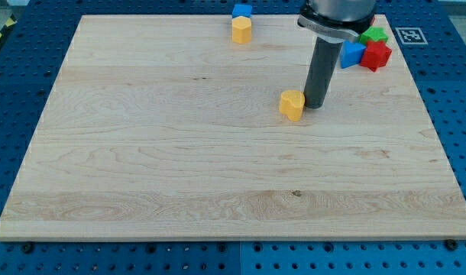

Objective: Slide blue cube a bit left

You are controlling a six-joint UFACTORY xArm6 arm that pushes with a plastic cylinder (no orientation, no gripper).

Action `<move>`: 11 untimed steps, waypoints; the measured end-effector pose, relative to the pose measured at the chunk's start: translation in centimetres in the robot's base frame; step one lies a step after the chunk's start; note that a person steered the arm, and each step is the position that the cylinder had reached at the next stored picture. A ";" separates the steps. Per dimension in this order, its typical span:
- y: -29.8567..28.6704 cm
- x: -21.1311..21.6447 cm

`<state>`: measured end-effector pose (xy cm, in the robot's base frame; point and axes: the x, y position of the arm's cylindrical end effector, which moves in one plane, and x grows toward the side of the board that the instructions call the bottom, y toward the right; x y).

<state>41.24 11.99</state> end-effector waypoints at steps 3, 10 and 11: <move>-0.4 -8.9; -4.7 -21.4; -4.7 -21.8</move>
